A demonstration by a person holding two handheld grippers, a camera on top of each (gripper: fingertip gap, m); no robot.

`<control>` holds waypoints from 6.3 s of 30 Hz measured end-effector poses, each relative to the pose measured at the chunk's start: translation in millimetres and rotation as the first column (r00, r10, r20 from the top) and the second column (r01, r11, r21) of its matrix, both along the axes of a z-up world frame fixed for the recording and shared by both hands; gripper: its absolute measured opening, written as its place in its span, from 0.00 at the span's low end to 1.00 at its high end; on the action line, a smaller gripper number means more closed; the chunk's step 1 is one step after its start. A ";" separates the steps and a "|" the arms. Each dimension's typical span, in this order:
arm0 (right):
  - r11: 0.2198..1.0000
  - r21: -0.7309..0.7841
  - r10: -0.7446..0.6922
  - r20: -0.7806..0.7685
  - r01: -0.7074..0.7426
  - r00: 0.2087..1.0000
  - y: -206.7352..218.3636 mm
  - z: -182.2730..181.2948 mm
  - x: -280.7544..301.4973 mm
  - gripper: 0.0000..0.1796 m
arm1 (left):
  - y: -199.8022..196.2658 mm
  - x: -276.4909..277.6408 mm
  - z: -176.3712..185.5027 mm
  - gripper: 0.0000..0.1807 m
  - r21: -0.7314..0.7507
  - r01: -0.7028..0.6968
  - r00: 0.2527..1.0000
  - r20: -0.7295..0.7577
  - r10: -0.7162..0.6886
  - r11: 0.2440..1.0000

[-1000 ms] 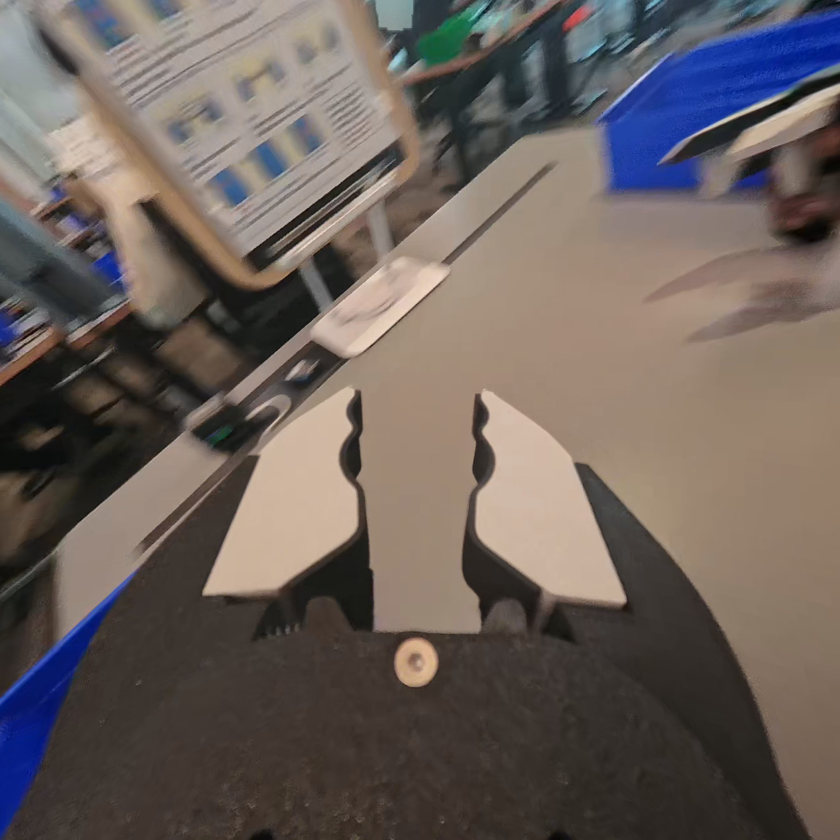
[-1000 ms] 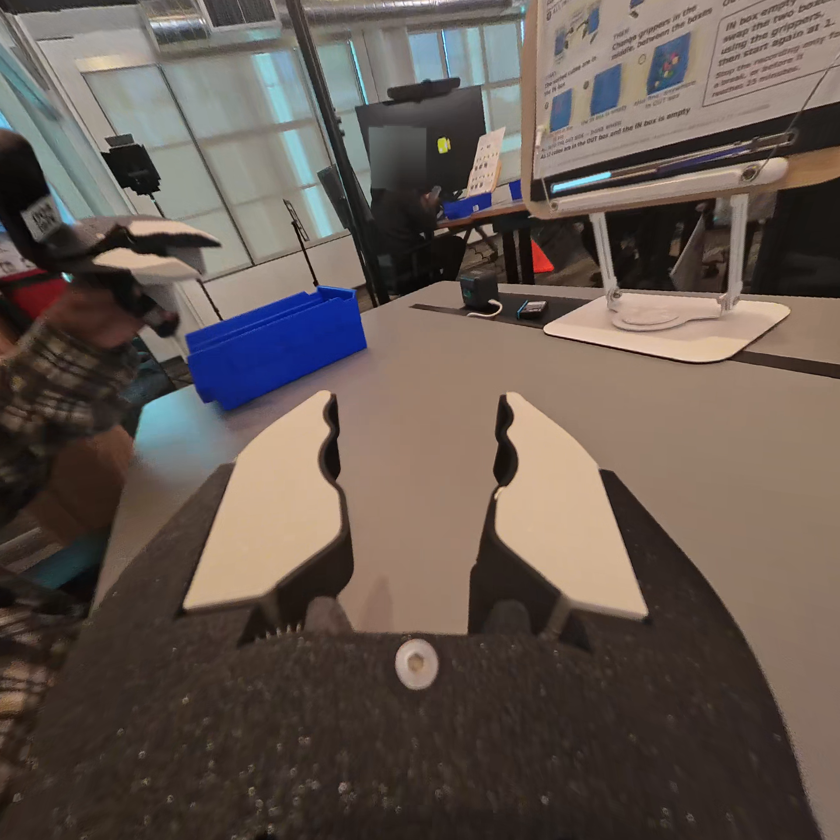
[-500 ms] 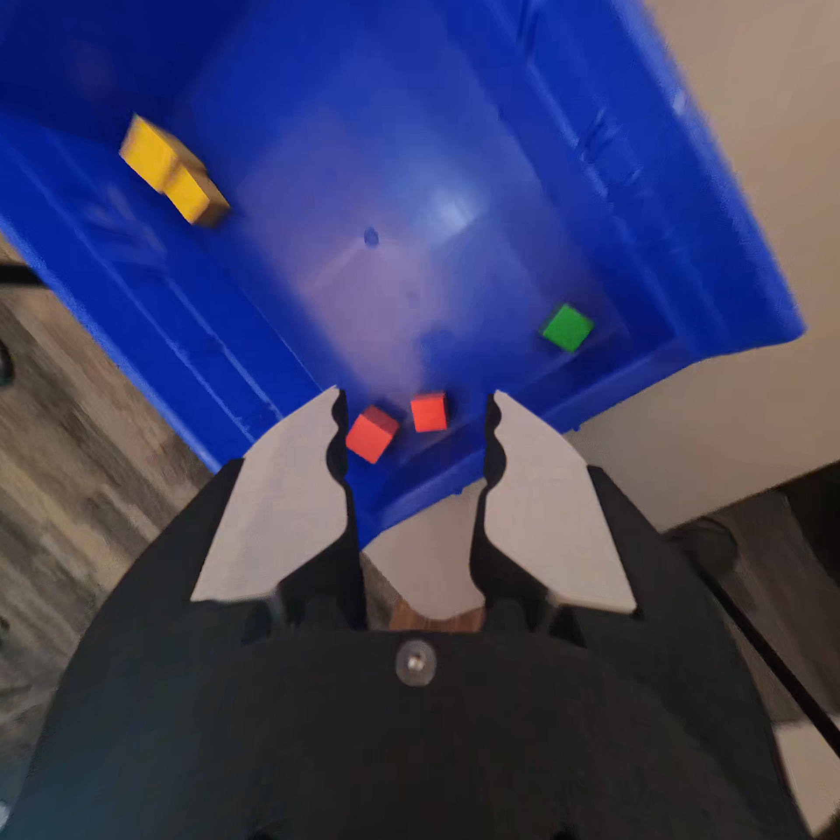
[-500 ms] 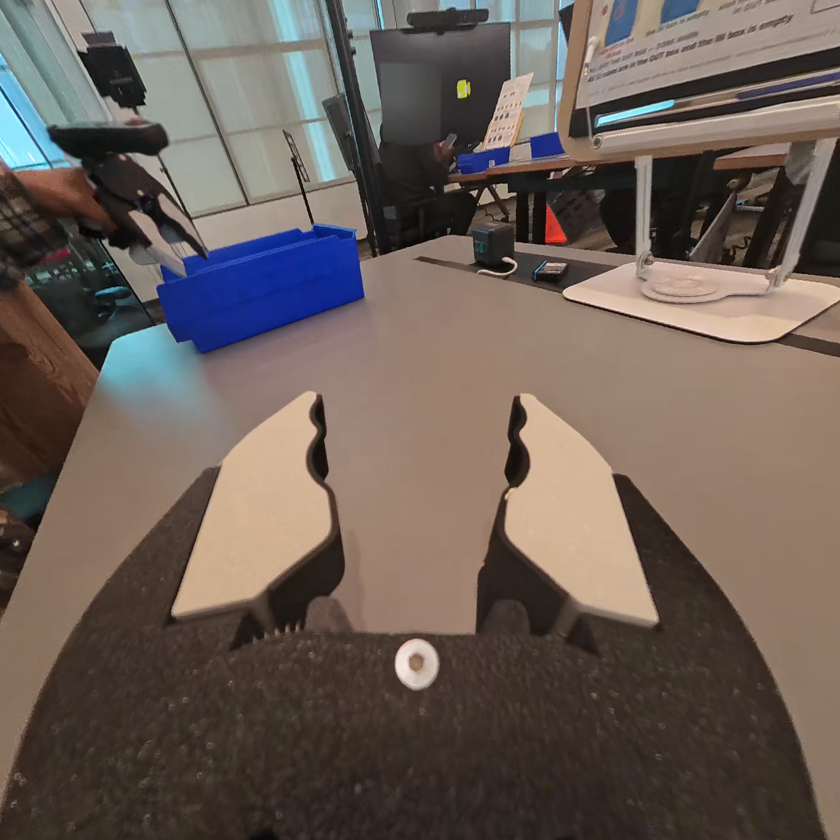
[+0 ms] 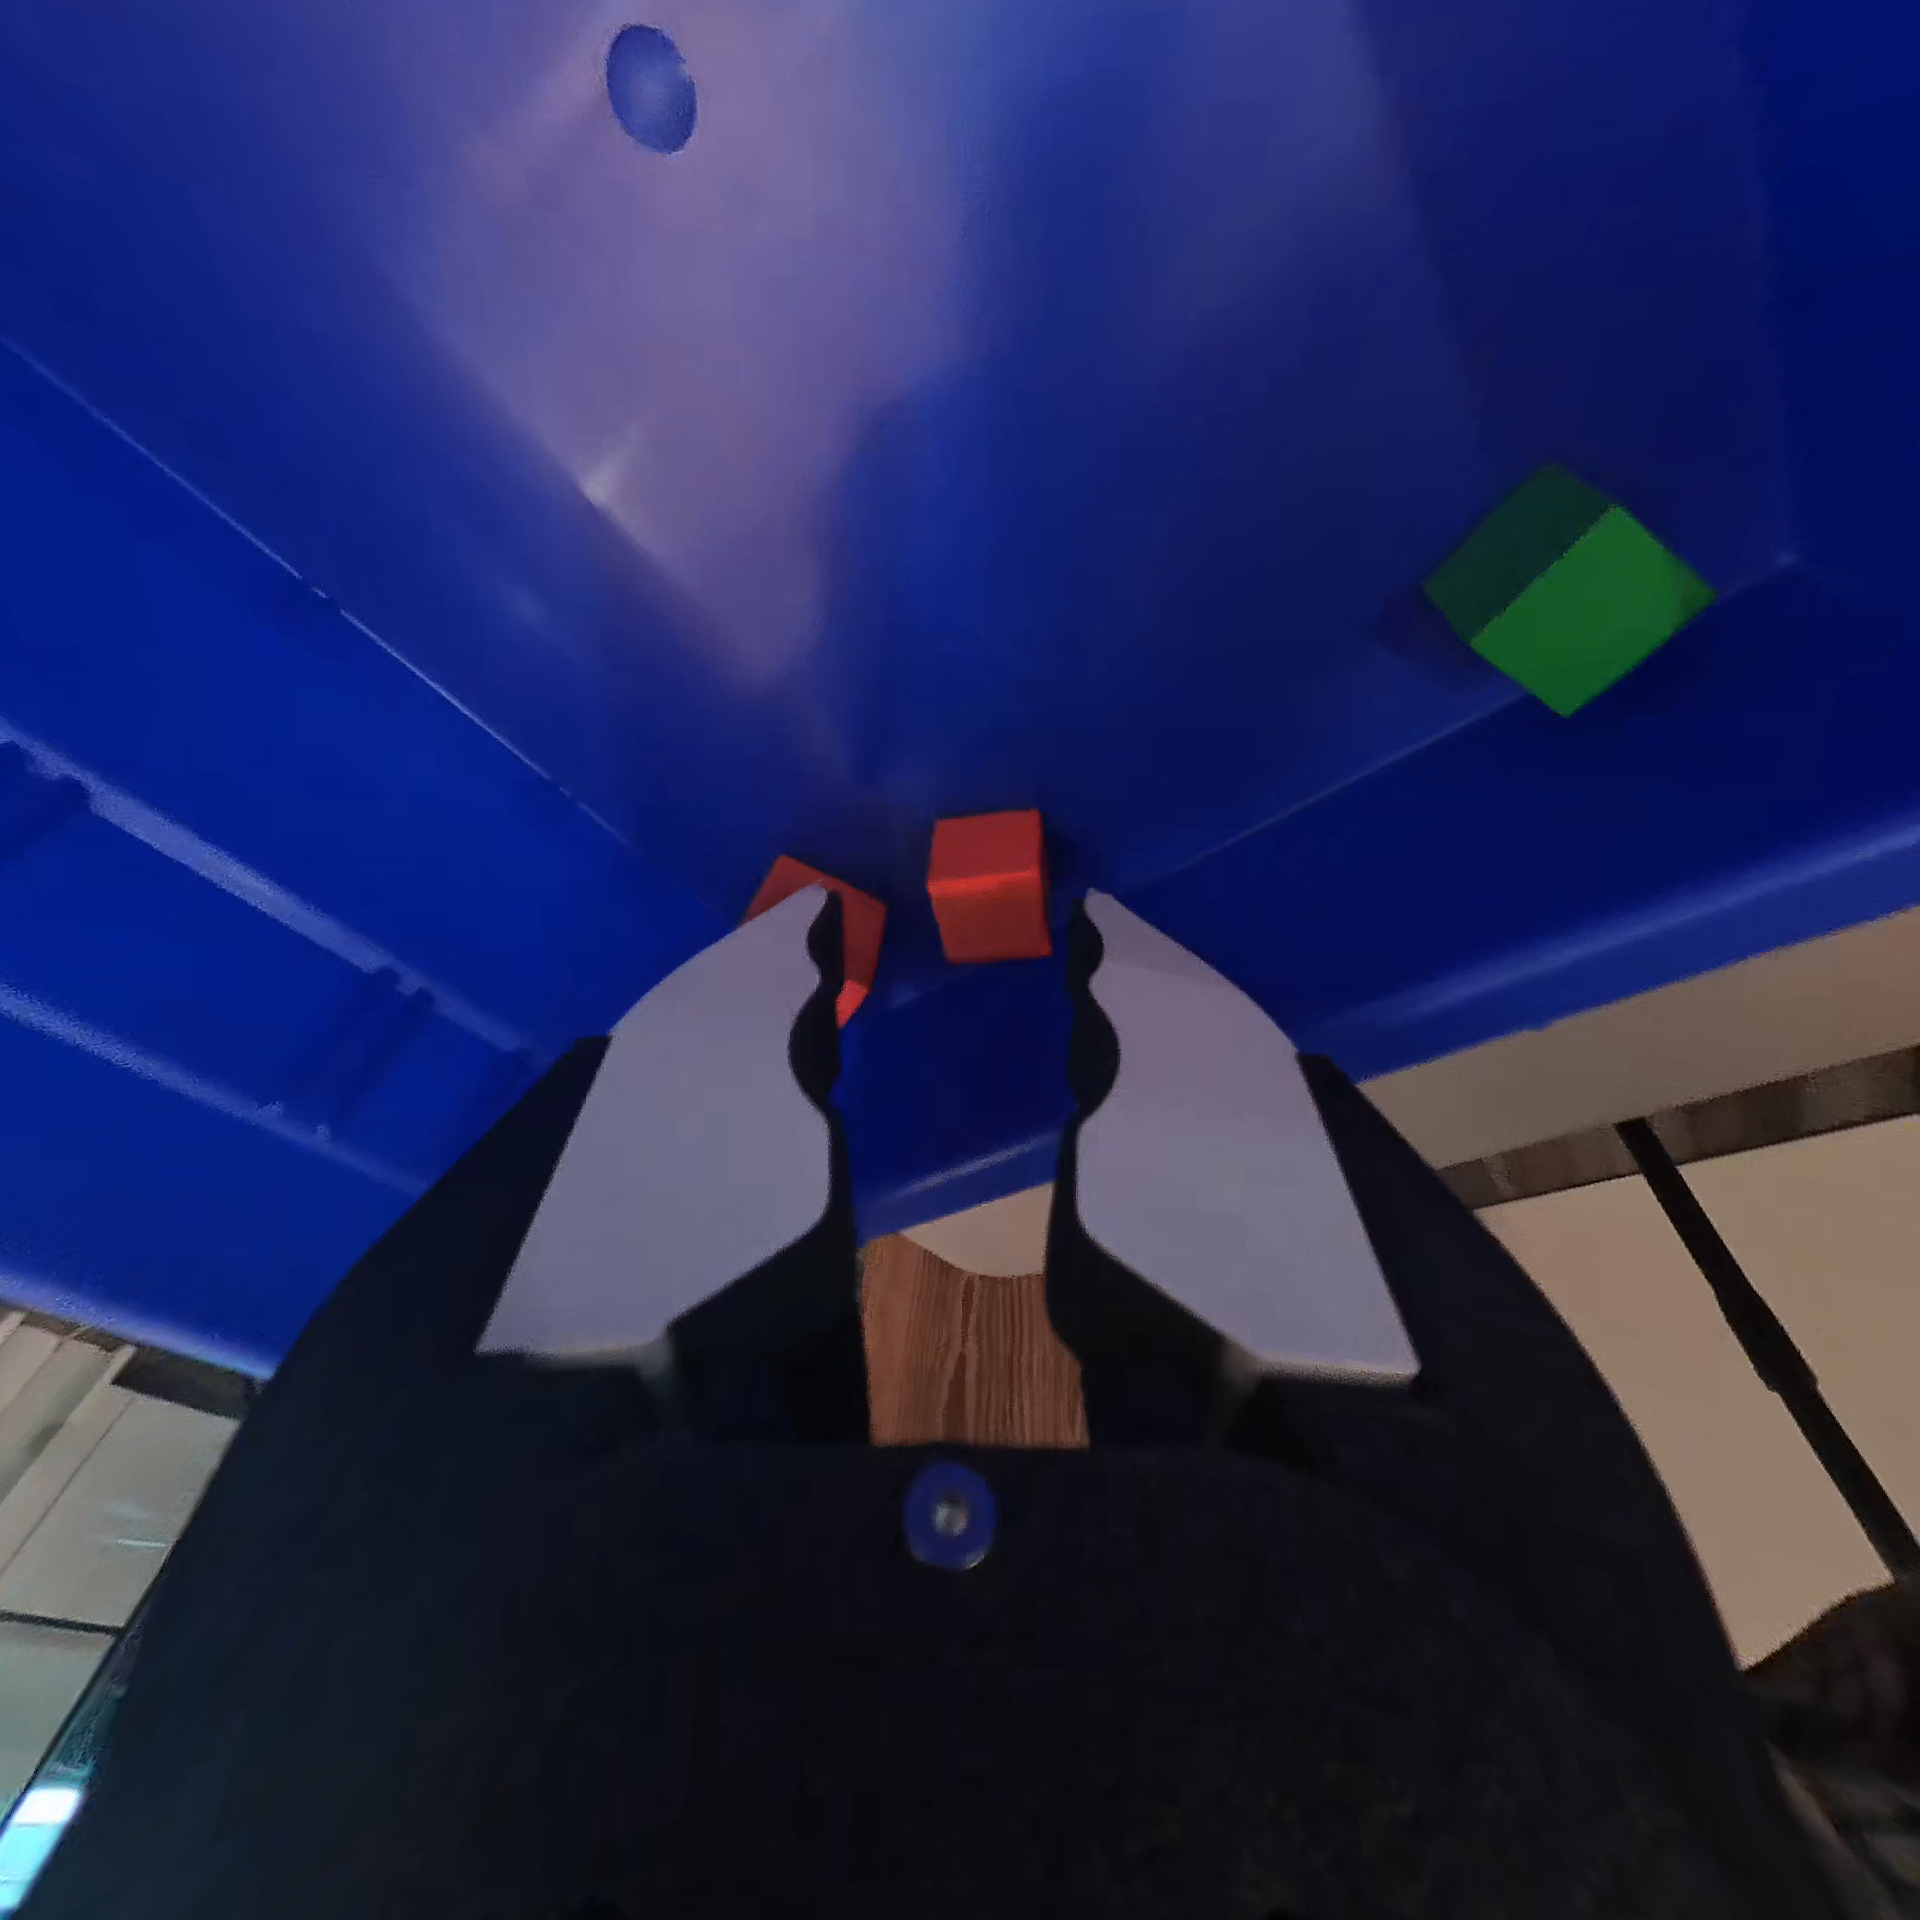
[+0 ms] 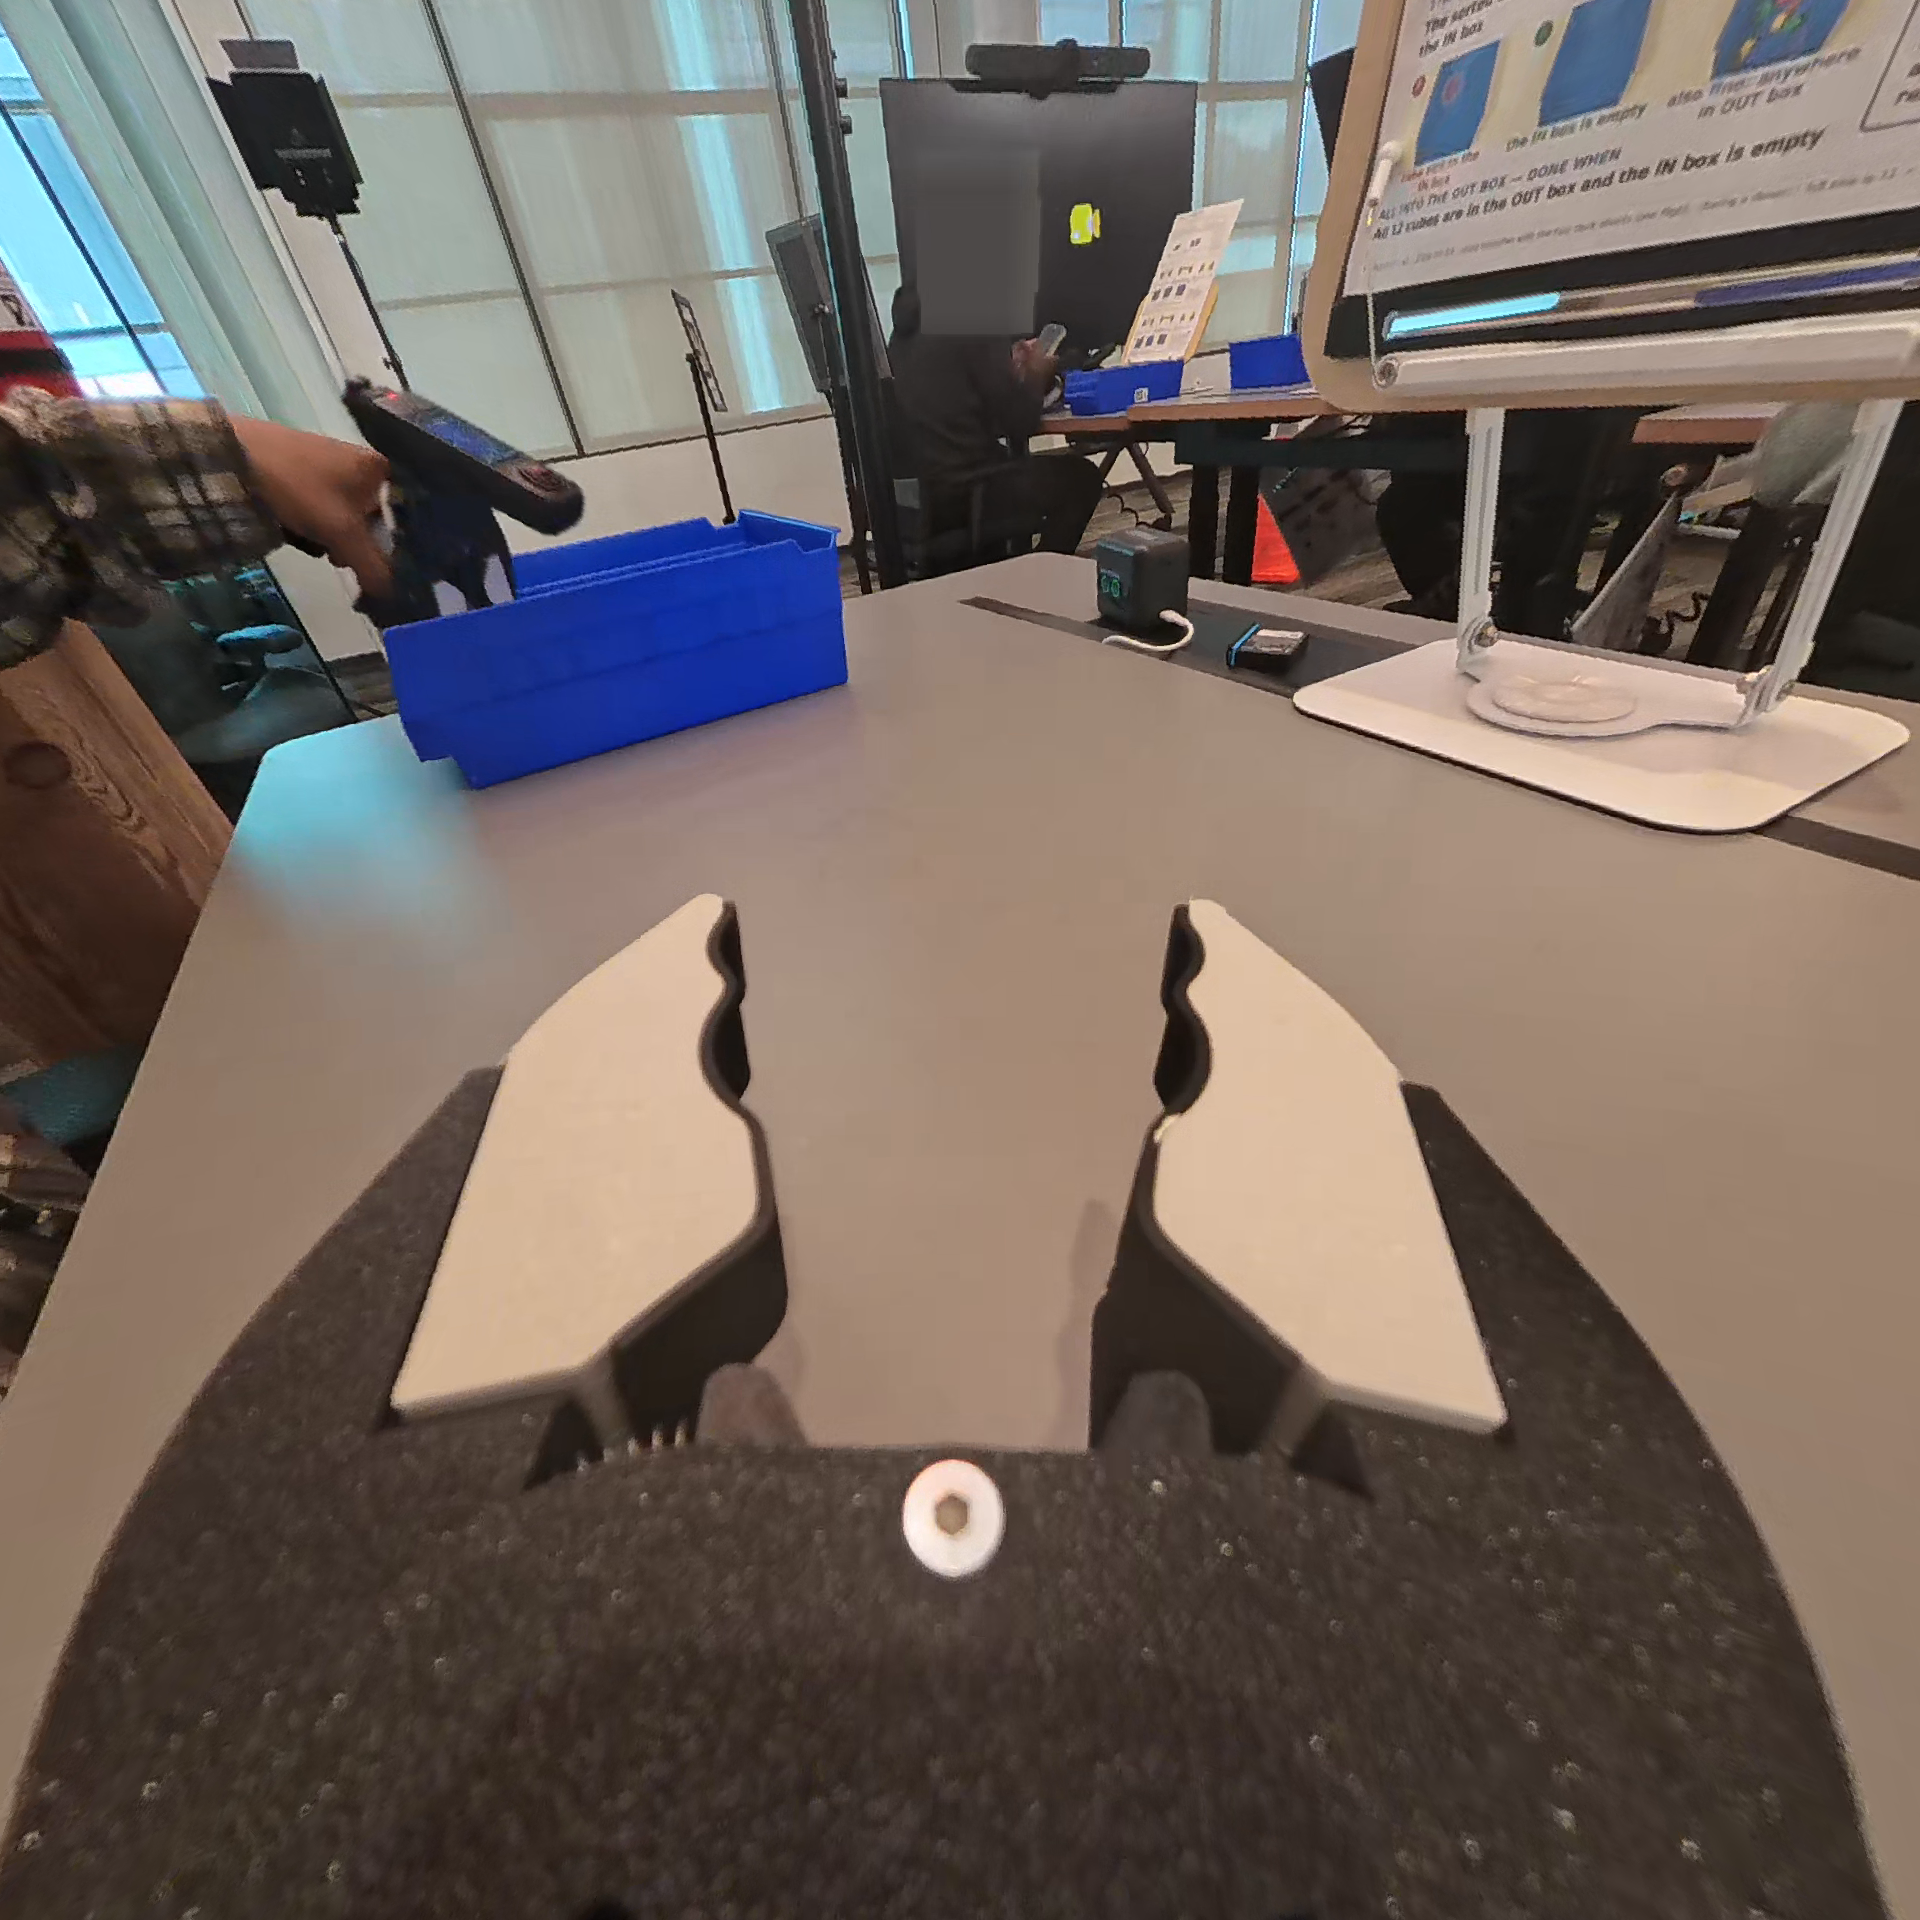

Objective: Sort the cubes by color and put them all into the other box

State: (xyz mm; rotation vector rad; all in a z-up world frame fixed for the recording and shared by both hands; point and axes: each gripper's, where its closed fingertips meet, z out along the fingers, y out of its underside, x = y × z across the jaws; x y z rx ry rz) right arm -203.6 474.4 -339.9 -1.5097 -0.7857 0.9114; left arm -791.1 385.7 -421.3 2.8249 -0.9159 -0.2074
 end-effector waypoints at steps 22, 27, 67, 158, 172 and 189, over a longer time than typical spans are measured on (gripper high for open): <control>0.901 -0.354 0.128 -0.334 -0.251 0.934 3.3 60.8 -43.9 0.37 | 101.3 371.1 192.6 0.12 0.952 -0.143 0.433 0.305 -0.848 0.269; 0.638 -0.591 0.238 -0.460 -0.494 0.856 -19.9 69.2 -72.3 0.34 | 83.5 475.9 166.9 0.12 0.949 -0.185 0.201 0.289 -0.936 0.253; 0.381 -0.416 -0.130 0.860 0.826 0.493 11.2 -69.8 374.5 0.12 | 48.7 537.3 85.9 0.29 0.934 -0.028 0.151 0.357 -0.922 0.357; 0.997 -0.004 -0.078 0.098 0.079 0.992 28.4 15.5 -49.0 0.42 | 47.5 75.0 -19.9 0.29 0.302 0.440 0.816 0.258 -0.517 0.845; 0.997 -0.060 -0.051 -0.022 0.049 0.998 13.2 35.4 -22.7 0.38 | 94.8 97.9 93.5 0.17 0.701 0.190 0.821 0.270 -0.503 0.687; 0.306 -0.546 0.295 -0.725 -0.780 0.623 -44.6 116.0 -115.2 0.36 | 46.6 456.7 205.1 0.16 0.993 -0.076 0.182 0.098 -0.978 0.085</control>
